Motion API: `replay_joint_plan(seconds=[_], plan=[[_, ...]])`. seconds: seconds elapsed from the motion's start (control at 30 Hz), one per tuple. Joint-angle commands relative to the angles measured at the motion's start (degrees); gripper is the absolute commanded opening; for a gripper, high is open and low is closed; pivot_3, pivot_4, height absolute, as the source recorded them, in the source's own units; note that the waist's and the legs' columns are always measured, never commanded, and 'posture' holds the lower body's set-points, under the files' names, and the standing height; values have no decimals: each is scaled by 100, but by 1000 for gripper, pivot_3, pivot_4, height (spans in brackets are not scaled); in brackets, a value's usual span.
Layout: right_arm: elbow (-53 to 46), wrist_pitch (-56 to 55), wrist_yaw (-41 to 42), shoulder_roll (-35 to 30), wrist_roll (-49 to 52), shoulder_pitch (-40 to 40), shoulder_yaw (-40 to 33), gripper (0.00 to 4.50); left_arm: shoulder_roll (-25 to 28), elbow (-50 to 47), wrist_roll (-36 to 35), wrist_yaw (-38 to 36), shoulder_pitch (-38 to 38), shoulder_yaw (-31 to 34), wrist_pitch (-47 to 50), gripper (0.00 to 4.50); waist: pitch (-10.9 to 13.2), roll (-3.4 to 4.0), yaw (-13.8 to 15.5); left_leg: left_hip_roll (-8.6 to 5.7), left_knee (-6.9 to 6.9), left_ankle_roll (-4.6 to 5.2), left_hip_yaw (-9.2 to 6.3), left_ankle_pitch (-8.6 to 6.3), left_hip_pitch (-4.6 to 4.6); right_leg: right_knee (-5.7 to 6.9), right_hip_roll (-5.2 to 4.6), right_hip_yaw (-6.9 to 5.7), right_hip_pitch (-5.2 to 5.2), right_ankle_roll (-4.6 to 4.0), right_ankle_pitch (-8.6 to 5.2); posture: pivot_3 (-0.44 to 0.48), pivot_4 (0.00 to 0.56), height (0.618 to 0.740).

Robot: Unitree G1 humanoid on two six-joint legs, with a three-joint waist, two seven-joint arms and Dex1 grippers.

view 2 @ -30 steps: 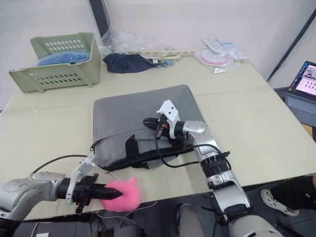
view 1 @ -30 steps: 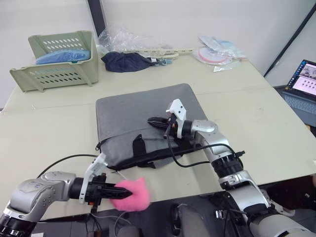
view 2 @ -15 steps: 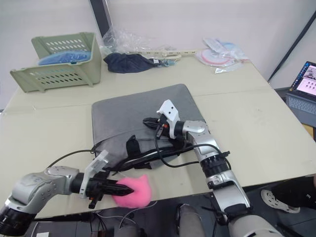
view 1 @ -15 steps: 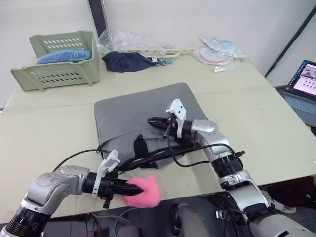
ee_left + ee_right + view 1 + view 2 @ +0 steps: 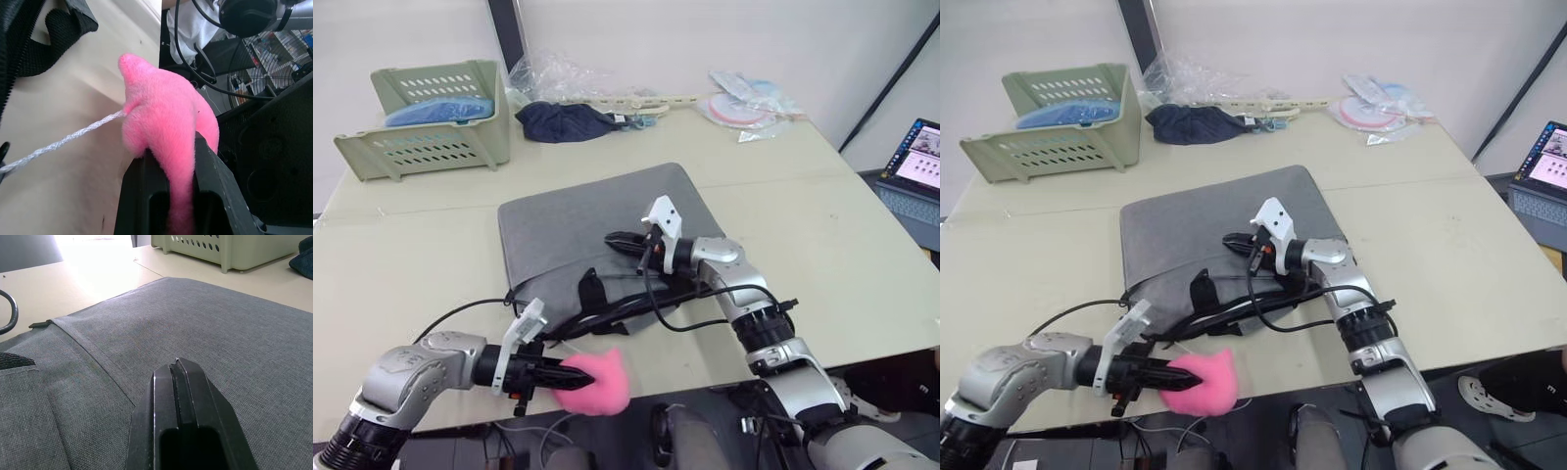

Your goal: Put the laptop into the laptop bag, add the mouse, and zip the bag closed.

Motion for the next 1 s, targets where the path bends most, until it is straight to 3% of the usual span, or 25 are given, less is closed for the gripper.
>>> replay_joint_plan(seconds=[0.03, 0.17, 0.4, 0.6, 1.0], plan=[[629, 371, -81, 21, -339, 429, 384, 0, -33, -495, -322, 261, 362, 571, -36, 23, 1, 1, 2, 2, 0, -2, -1, -1, 0, 0, 1, -3, 0, -1, 0, 0, 150, 740], [624, 367, -64, 21, -339, 438, 393, 0, -245, -819, -414, 705, 770, 1029, -174, 23, 3, 6, -1, 6, 0, -7, -1, -4, -1, -1, 3, -5, -1, -4, -2, 0, 150, 740], [663, 358, -36, 24, -342, 414, 408, 0, -931, -1210, -65, 1633, 776, 1103, -816, 23, 3, 15, 13, 6, -2, -11, -2, -6, 0, -1, 3, -6, -1, -6, -3, 0, 150, 740], [683, 352, -18, 21, -347, 393, 413, 0, -852, -1405, -100, 1628, 974, 900, -846, 23, 5, 20, 17, 4, -2, -15, -1, -7, -1, -1, 10, -9, -1, -9, -5, 0, 150, 740], [665, 356, -42, 38, -347, 406, 417, 0, -919, -1229, 169, 1424, 673, 195, -1147, 23, 6, 22, 17, 3, -2, -14, -1, -7, -2, -2, 12, -10, -1, -11, -6, 0, 150, 740]])
